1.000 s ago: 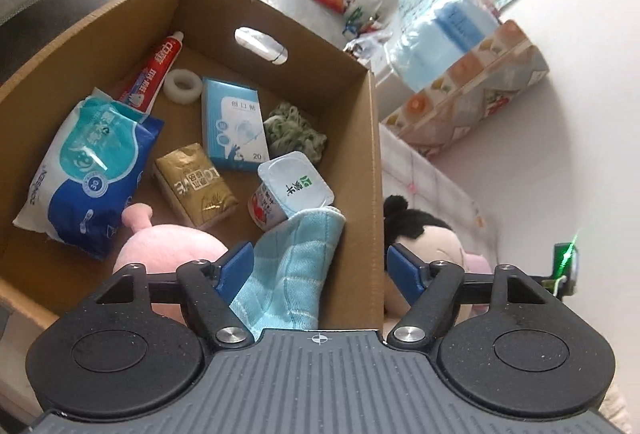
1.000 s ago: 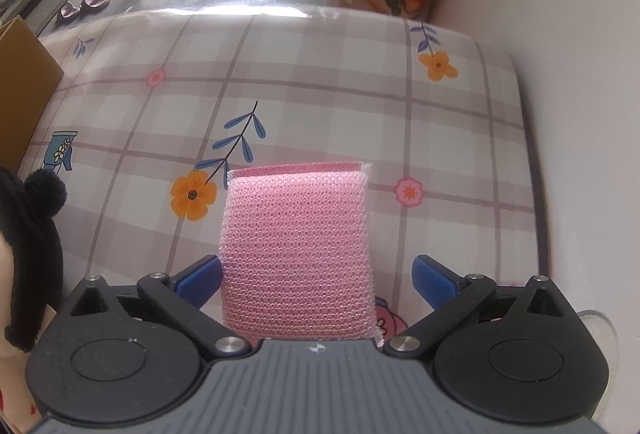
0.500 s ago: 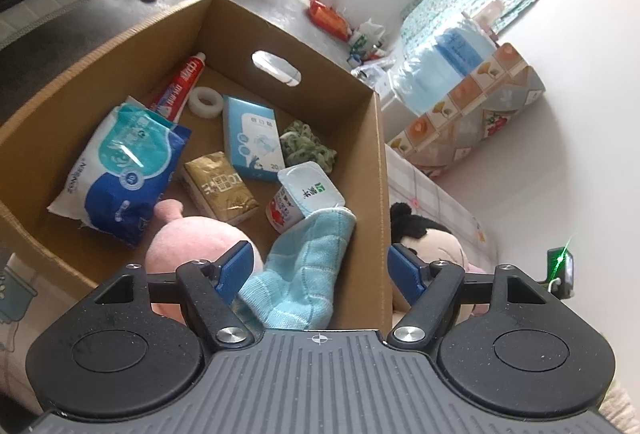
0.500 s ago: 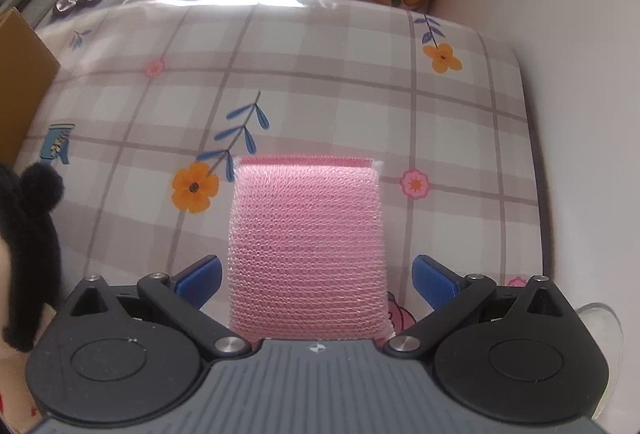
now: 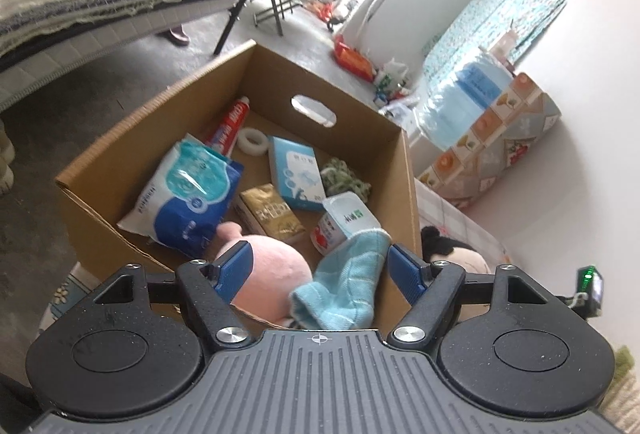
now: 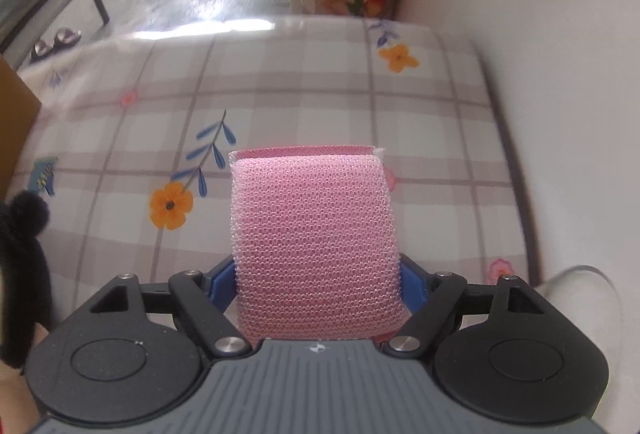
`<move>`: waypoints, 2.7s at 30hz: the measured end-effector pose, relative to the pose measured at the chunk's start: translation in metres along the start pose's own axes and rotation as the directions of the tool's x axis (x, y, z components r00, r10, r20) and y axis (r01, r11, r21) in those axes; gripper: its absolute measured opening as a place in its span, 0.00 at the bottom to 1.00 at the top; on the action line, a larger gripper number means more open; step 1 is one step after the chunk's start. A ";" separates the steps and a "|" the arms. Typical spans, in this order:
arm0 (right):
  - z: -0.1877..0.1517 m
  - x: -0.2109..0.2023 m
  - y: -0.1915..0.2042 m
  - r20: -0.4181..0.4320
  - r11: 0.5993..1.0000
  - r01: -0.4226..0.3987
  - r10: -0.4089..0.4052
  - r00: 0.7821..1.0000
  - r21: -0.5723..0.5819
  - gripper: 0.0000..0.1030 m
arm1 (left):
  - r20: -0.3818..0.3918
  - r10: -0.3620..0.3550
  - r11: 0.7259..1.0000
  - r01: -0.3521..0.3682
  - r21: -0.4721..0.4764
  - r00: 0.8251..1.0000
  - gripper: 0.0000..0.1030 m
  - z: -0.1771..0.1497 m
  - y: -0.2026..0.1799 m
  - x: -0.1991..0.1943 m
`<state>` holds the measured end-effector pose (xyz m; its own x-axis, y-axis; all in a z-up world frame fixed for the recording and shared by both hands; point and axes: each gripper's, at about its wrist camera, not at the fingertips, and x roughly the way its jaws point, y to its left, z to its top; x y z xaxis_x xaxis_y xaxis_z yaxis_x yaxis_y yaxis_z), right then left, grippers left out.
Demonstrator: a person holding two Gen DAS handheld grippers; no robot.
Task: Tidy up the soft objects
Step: 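Lift the pink sponge with the right tool and carry it over the box, then open the right tool to drop the pink sponge into the box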
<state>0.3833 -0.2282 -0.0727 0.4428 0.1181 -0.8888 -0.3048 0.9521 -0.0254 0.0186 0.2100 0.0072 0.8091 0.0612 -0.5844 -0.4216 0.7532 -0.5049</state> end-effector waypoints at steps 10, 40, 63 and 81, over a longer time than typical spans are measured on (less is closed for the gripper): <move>0.008 -0.118 0.052 0.230 0.987 -0.091 0.119 0.966 -0.130 0.79 | 0.064 0.019 1.000 -0.020 0.006 0.998 0.72 0.000 0.010 -0.011; 0.121 0.018 0.469 -0.223 0.821 -0.359 0.287 0.932 -0.443 0.79 | 0.233 0.001 1.000 -0.006 0.021 0.973 0.74 0.024 0.052 -0.038; 0.105 0.045 0.483 -0.396 0.668 -0.511 0.334 0.855 -0.540 0.81 | 0.212 -0.008 1.000 0.007 0.004 0.977 0.74 0.025 0.054 -0.032; 0.087 0.027 0.527 -0.048 0.390 -0.129 0.211 0.976 -0.912 0.83 | 0.210 0.005 1.000 -0.009 0.019 0.978 0.75 0.026 0.051 -0.025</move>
<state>0.3079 0.3012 -0.0707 0.3279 0.3023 -0.8950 -0.9447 0.0989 -0.3126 -0.0121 0.2642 0.0123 0.8750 0.2011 -0.4404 -0.4212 0.7647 -0.4877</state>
